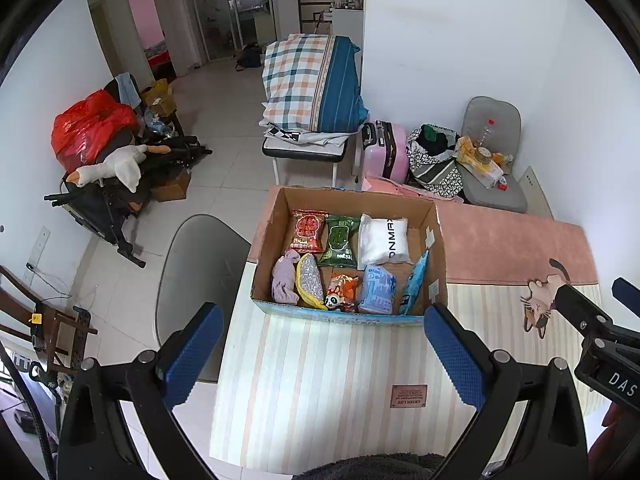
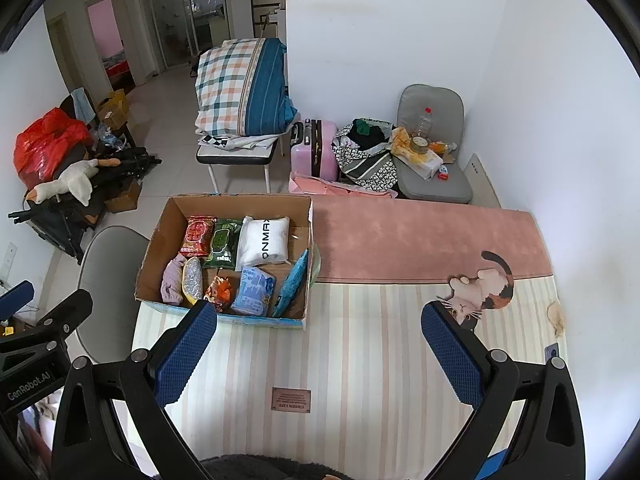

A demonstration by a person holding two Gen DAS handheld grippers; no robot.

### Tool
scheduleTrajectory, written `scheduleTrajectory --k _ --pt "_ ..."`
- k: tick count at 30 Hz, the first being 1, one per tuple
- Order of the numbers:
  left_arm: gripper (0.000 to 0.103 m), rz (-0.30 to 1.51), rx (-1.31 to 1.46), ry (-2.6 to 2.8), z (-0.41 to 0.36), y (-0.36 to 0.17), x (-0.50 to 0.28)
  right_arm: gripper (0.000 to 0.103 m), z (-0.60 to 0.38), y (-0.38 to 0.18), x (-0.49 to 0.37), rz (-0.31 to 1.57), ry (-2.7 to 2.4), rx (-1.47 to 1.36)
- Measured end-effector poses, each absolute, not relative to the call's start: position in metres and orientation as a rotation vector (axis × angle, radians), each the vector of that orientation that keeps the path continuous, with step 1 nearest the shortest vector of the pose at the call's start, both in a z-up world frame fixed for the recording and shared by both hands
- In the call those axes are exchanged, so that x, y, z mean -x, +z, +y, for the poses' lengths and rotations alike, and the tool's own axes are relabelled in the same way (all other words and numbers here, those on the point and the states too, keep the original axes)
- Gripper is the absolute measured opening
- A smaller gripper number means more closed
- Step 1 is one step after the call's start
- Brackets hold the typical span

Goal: Organize soft objects

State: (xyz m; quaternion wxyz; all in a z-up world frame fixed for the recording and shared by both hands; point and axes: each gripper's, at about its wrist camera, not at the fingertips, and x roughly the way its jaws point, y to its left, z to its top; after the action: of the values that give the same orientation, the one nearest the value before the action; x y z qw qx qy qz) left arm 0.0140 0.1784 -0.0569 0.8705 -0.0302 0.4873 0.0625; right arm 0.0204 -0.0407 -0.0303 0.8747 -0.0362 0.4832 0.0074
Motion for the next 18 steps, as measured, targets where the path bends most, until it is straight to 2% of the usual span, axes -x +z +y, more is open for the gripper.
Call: scheduleTrajectory --k 18 --pt "0.103 1.013 0.057 0.133 0.176 -0.050 -0.025 0.103 -0.042 -0.028 -0.021 1.008 0.012 0.068"
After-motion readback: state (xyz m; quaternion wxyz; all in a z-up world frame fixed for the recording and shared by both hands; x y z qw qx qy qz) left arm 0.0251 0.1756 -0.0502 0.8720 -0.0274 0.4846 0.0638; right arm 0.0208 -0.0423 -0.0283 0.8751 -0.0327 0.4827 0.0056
